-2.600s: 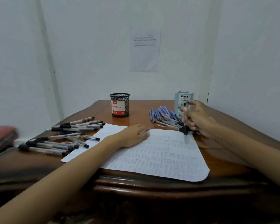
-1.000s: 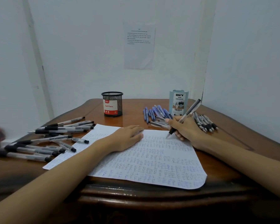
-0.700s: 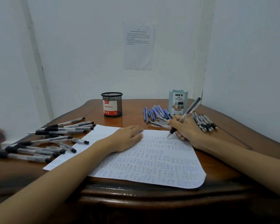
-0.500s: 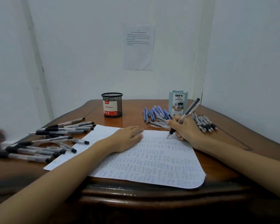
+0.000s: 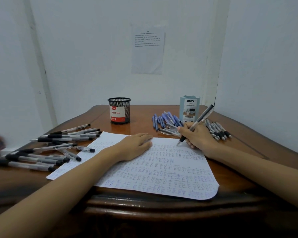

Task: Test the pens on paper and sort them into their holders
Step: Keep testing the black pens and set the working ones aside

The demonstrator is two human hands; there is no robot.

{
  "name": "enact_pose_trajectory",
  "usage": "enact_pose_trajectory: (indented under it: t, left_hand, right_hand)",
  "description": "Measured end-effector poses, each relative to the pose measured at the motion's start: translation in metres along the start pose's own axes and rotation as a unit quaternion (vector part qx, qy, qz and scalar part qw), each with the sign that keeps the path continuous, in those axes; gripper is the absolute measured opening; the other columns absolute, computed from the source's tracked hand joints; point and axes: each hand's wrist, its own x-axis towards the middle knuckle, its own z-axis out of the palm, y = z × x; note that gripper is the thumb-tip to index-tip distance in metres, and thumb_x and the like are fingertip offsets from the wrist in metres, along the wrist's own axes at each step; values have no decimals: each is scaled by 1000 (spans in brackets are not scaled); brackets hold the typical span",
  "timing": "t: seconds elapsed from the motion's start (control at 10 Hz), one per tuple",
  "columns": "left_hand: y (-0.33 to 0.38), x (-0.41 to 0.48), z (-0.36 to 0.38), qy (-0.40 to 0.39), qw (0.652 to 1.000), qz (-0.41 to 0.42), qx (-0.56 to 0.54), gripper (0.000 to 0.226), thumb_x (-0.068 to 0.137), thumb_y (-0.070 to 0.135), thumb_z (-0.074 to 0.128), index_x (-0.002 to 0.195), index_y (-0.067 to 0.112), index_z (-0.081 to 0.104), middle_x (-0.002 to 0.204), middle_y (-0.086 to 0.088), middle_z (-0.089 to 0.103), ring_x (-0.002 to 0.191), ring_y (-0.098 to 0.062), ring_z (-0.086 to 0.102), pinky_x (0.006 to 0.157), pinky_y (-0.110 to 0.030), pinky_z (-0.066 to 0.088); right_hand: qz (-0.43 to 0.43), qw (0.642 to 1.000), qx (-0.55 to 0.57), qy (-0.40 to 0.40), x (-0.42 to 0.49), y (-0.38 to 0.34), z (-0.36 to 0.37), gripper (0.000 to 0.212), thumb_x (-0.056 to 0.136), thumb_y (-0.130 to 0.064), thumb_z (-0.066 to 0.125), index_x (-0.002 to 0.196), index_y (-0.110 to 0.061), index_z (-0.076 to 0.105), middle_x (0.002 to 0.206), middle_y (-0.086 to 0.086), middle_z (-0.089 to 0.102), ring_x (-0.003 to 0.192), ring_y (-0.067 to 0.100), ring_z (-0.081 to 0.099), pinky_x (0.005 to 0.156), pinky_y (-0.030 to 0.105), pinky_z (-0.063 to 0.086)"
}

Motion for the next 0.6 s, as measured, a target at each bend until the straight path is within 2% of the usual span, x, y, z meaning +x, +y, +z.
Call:
enact_pose_trajectory:
  t: [0.1,0.3,0.4,0.6]
  left_hand:
    - [0,-1,0,0,1000,0,2,49,102,36,25,147,19,25,155,-1,21,140,-16,22,111,-27,18]
    - [1,-2,-1,2,1000,1,3,49,102,35,26,147,18,25,155,-1,22,140,-16,23,111,-27,18]
    - [2,-2,-1,2,1000,2,6,48,102,35,26,147,18,25,155,-1,22,140,-16,23,111,-27,18]
    - [0,-1,0,0,1000,0,7,49,102,36,26,147,19,25,155,-1,21,140,-16,23,111,-28,18]
  right_hand:
    - [-5,1000,-16,11,2,1,0,38,92,-9,53,56,-13,42,48,3,39,40,8,36,41,16,32]
    - [-29,999,-33,20,1,1,1,38,92,-15,57,56,-12,44,47,3,42,38,3,38,43,13,34]
    - [-26,999,-34,27,3,1,1,40,90,-8,55,53,-13,42,48,2,38,41,3,35,40,10,31]
    - [-30,999,-15,18,3,3,1,39,92,-13,55,55,-12,42,48,3,39,35,2,37,41,11,33]
